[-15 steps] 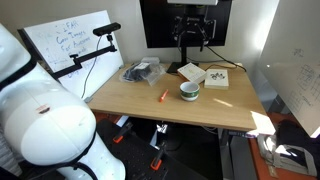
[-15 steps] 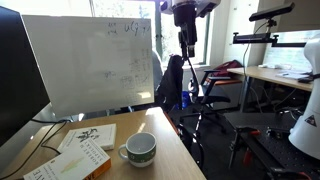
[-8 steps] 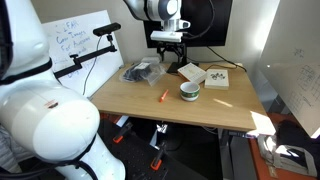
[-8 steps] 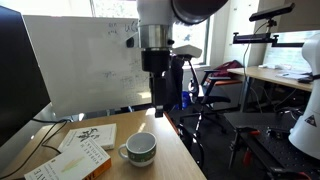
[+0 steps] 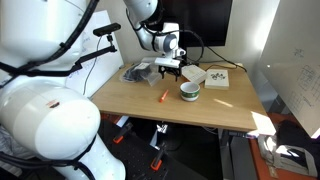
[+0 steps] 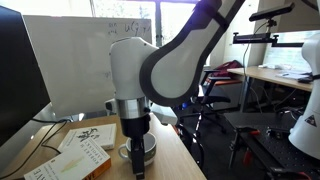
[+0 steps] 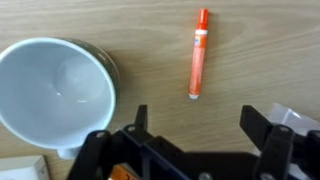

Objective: Take the marker from the table and place it in the white cup

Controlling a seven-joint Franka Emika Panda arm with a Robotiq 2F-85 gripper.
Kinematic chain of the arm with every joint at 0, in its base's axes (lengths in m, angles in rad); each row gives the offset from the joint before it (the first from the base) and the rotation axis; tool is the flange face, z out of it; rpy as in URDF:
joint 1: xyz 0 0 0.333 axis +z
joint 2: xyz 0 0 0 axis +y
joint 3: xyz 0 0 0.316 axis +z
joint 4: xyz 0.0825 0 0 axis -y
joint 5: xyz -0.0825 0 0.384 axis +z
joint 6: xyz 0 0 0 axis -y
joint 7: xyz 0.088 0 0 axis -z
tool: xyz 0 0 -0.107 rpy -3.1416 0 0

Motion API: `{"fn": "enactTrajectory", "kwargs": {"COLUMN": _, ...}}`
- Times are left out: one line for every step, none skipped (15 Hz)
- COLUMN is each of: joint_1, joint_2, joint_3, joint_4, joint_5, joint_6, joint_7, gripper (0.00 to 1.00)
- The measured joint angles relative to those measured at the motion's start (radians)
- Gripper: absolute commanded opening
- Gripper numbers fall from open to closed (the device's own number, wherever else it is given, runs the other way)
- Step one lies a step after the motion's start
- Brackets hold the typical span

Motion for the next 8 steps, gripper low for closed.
{"fn": "enactTrajectory", "kwargs": {"joint_1": 0.003, "joint_2": 0.046, "joint_3": 0.003, "joint_4": 0.038, "joint_5": 0.000, "joint_6": 0.003, "joint_7": 0.010, "gripper": 1.00}}
{"fn": "enactTrajectory", "kwargs": {"joint_1": 0.006, "joint_2": 0.088, "joint_3": 0.007, "joint_4": 0.076, "joint_5": 0.000, "joint_6": 0.004, "joint_7": 0.024, "gripper": 1.00}}
{"fn": "enactTrajectory", "kwargs": {"joint_1": 0.010, "joint_2": 0.128, "joint_3": 0.012, "joint_4": 0.113, "joint_5": 0.000, "joint_6": 0.004, "joint_7": 0.032, "gripper": 1.00}}
{"fn": "enactTrajectory", "kwargs": {"joint_1": 0.015, "joint_2": 0.164, "joint_3": 0.015, "joint_4": 0.145, "joint_5": 0.000, "joint_6": 0.004, "joint_7": 0.044, "gripper": 1.00}}
{"fn": "enactTrajectory", "kwargs": {"joint_1": 0.021, "joint_2": 0.196, "joint_3": 0.019, "joint_4": 0.173, "joint_5": 0.000, "joint_6": 0.003, "joint_7": 0.054, "gripper": 1.00}}
{"fn": "enactTrajectory", "kwargs": {"joint_1": 0.029, "joint_2": 0.225, "joint_3": 0.021, "joint_4": 0.197, "joint_5": 0.000, "joint_6": 0.003, "joint_7": 0.069, "gripper": 1.00}}
{"fn": "enactTrajectory", "kwargs": {"joint_1": 0.035, "joint_2": 0.251, "joint_3": 0.022, "joint_4": 0.215, "joint_5": 0.000, "joint_6": 0.002, "joint_7": 0.089, "gripper": 1.00}}
{"fn": "enactTrajectory", "kwargs": {"joint_1": 0.040, "joint_2": 0.274, "joint_3": 0.022, "joint_4": 0.229, "joint_5": 0.000, "joint_6": 0.001, "joint_7": 0.109, "gripper": 1.00}}
